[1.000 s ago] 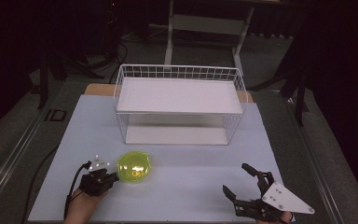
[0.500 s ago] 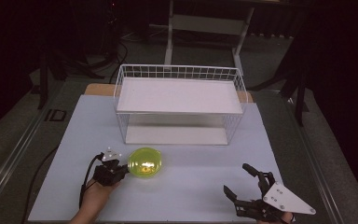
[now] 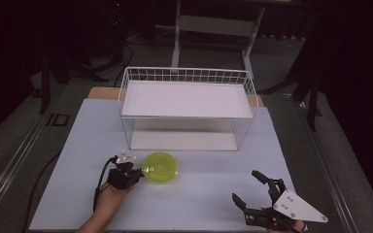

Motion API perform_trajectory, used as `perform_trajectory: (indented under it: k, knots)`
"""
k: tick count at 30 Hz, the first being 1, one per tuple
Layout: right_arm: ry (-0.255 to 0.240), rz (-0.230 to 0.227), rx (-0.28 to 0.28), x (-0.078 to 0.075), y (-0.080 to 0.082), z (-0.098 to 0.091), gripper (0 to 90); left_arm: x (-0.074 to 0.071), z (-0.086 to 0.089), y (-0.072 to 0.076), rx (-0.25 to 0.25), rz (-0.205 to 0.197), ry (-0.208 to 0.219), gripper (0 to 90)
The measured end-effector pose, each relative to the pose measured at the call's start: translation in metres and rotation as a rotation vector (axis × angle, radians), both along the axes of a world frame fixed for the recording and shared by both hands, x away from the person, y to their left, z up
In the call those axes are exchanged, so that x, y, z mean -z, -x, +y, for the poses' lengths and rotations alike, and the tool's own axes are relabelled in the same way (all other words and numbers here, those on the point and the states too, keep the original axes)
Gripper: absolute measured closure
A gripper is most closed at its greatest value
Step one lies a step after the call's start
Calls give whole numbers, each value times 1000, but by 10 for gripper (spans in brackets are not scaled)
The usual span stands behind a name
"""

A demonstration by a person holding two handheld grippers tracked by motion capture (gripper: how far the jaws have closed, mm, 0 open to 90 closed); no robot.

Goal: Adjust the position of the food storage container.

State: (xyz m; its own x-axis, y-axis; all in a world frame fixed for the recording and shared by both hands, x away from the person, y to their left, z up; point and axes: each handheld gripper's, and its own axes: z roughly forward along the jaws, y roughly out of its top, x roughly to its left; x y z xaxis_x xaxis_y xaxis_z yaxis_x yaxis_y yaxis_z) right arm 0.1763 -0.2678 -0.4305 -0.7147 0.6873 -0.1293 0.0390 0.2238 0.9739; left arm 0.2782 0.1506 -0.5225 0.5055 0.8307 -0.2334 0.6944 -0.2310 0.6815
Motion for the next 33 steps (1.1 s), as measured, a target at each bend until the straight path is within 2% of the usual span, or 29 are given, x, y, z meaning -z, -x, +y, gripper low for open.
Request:
perform_trajectory:
  k: [1, 5, 7, 8, 10, 11, 12, 16, 24, 30, 33]
  knots:
    - [1, -1, 0, 0, 0, 0, 142, 0, -9, -2, 24, -1, -8, 900]
    - [-2, -4, 0, 0, 0, -1, 142, 0, -29, -4, 59, 3, -4, 900]
    - [-2, -2, 0, 0, 0, -1, 142, 0, -33, -4, 67, 4, -1, 900]
    - [-3, -2, 0, 0, 0, -2, 142, 1, -41, -5, 83, 4, -2, 900]
    - [-5, -5, -1, 0, 0, -2, 142, 2, -44, -5, 81, 8, 8, 900]
    - [-5, -7, -3, -1, 1, -2, 142, 4, -47, -6, 92, 19, 16, 900]
    - [-4, -9, -5, -1, 1, -2, 142, 5, -50, -6, 96, 20, 8, 900]
    - [-2, -7, -7, 0, 0, -2, 142, 7, -56, -6, 117, 20, -4, 900]
    - [-2, -3, -7, 0, 0, -1, 142, 4, -51, -11, 77, 19, 32, 900]
    - [1, -3, -9, 0, 1, 0, 142, 6, -61, -14, 88, 27, 37, 900]
    - [-1, 0, -6, 0, 1, -1, 142, 7, -65, -16, 106, 38, 54, 900]
